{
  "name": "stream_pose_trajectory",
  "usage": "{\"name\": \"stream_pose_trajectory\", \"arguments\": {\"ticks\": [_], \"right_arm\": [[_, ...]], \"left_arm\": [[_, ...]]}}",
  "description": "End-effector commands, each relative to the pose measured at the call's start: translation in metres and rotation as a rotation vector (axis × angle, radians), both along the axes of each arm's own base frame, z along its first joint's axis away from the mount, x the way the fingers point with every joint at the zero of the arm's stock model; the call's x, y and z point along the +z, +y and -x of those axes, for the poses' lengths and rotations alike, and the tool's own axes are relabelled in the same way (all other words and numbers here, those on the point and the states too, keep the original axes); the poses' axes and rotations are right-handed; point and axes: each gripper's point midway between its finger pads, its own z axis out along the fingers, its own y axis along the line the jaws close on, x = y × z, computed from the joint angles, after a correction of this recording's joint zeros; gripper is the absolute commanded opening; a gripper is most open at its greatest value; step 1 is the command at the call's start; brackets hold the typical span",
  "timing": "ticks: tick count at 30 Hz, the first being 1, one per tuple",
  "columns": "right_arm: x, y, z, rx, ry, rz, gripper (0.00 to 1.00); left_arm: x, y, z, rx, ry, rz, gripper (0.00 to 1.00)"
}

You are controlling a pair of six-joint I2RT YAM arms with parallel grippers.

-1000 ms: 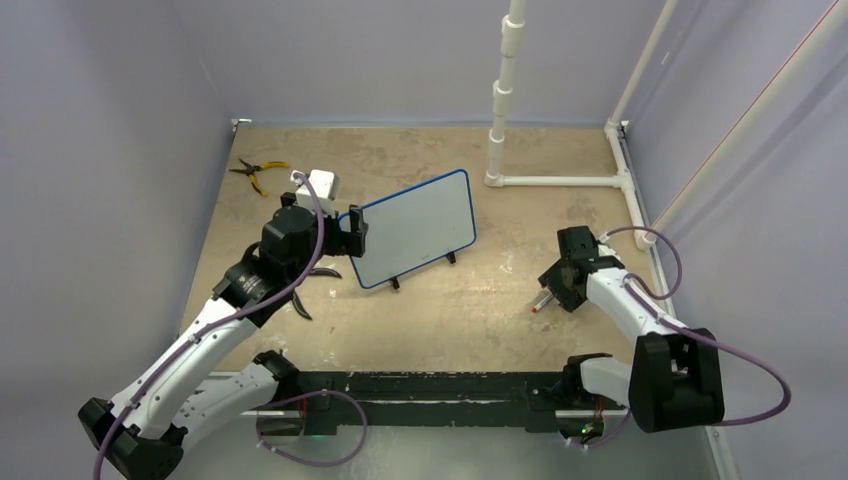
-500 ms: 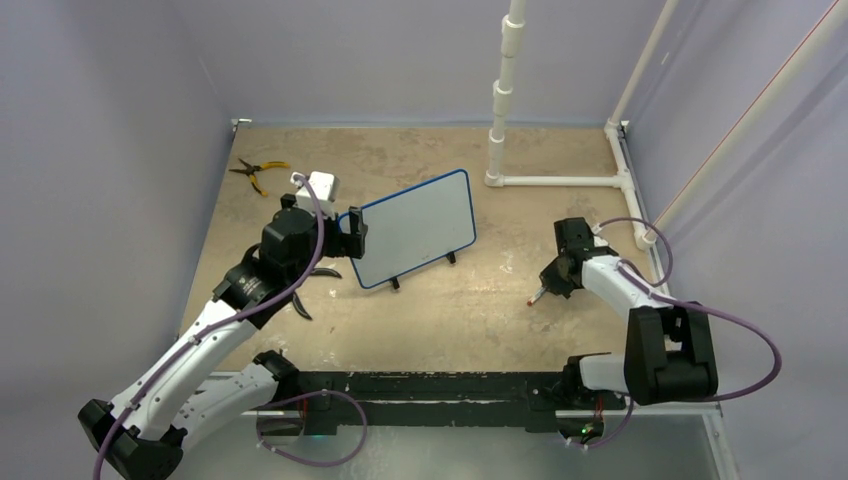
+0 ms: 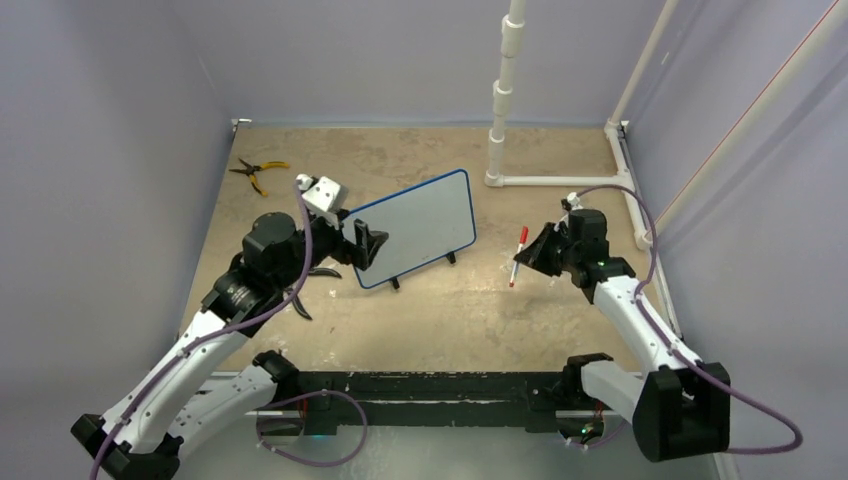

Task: Write a sentence on the whiteboard
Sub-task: Open the whiteboard marker at the center of the board.

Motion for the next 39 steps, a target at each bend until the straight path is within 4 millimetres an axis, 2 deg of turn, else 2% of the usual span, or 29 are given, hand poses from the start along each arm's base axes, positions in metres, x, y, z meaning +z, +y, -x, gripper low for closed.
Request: {"name": "stream_pose_trajectory", "arguments": {"ticks": [1, 4, 6, 9, 12, 17, 21, 24, 29, 34, 36, 39], "right_arm": [[0.028, 0.046, 0.027, 0.314, -0.062, -0.152, 0.0], [0.038, 0.069, 0.052, 0.457, -0.043, -0.215, 0.0], [0.043, 0.084, 0.068, 0.543, -0.031, -0.226, 0.0], [0.051, 0.106, 0.096, 0.685, -0.001, -0.258, 0.0], [0.056, 0.115, 0.117, 0.786, 0.024, -0.277, 0.0], [0.056, 0.115, 0.147, 0.905, 0.095, -0.269, 0.0], [0.058, 0.118, 0.166, 0.973, 0.13, -0.291, 0.0], [0.058, 0.12, 0.177, 1.012, 0.158, -0.309, 0.0], [0.055, 0.128, 0.191, 1.081, 0.204, -0.311, 0.0], [0.065, 0.142, 0.2, 1.173, 0.212, -0.32, 0.0], [0.067, 0.147, 0.204, 1.206, 0.218, -0.314, 0.0], [0.071, 0.154, 0.211, 1.254, 0.224, -0.326, 0.0]], "left_arm": [[0.029, -0.062, 0.031, -0.4, -0.082, 0.029, 0.91], [0.017, -0.095, 0.054, -0.552, -0.111, -0.06, 0.9], [0.006, -0.117, 0.079, -0.668, -0.133, -0.136, 0.9], [-0.022, -0.138, 0.102, -0.787, -0.139, -0.252, 0.9], [-0.048, -0.143, 0.119, -0.844, -0.155, -0.353, 0.87], [-0.062, -0.145, 0.137, -0.862, -0.313, -0.396, 0.87], [-0.086, -0.151, 0.15, -0.884, -0.354, -0.506, 0.85], [-0.098, -0.157, 0.16, -0.893, -0.379, -0.56, 0.82], [-0.105, -0.166, 0.166, -0.894, -0.432, -0.591, 0.81], [-0.12, -0.176, 0.17, -0.918, -0.422, -0.648, 0.8], [-0.124, -0.177, 0.172, -0.924, -0.418, -0.659, 0.76], [-0.128, -0.177, 0.174, -0.933, -0.414, -0.665, 0.63]]}}
